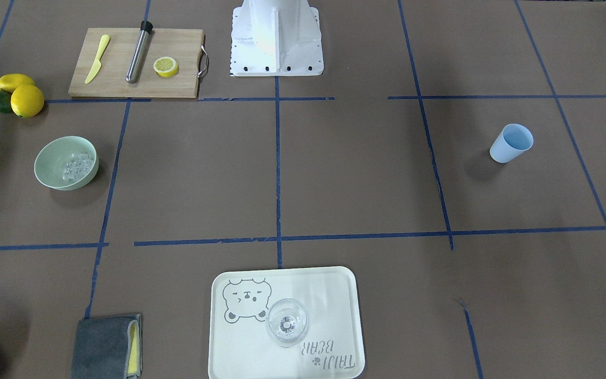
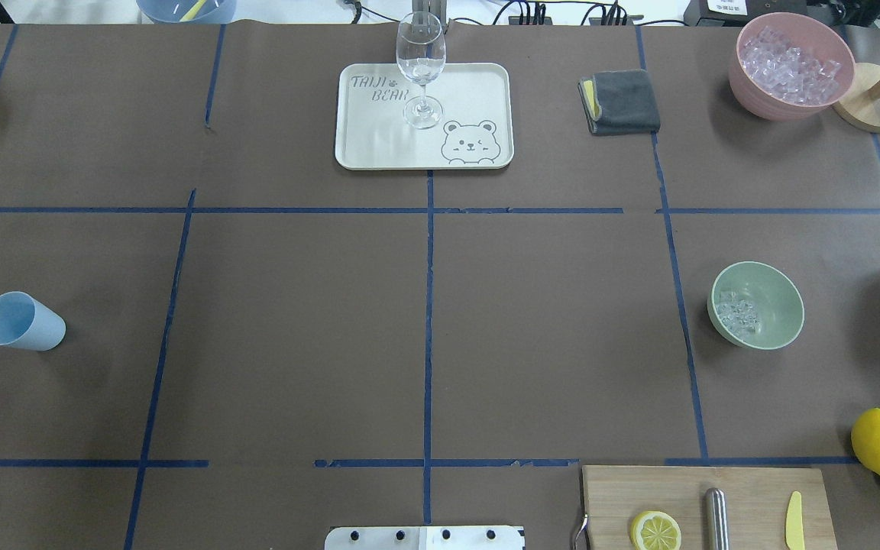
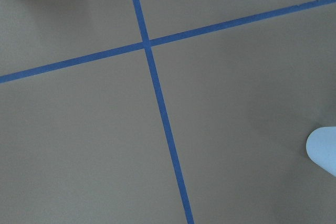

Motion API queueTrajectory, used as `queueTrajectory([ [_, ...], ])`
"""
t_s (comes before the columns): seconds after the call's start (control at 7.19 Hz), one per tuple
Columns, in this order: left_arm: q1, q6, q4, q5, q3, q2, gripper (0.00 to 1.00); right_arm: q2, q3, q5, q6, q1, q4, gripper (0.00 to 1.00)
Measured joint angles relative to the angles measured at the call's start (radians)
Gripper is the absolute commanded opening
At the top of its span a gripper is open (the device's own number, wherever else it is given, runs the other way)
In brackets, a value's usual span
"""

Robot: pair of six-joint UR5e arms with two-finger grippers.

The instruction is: Pour ice into bowl

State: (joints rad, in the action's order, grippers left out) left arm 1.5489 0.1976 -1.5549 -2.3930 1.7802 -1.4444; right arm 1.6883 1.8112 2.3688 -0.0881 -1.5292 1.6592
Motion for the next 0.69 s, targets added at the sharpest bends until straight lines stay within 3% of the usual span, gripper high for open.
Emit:
queueTrajectory([
  [0.69, 0.003, 0.000, -0.015, 0.009, 0.009, -0.036, 1.00, -0.016, -0.013, -0.001, 0.003, 0.000, -0.005, 1.00],
])
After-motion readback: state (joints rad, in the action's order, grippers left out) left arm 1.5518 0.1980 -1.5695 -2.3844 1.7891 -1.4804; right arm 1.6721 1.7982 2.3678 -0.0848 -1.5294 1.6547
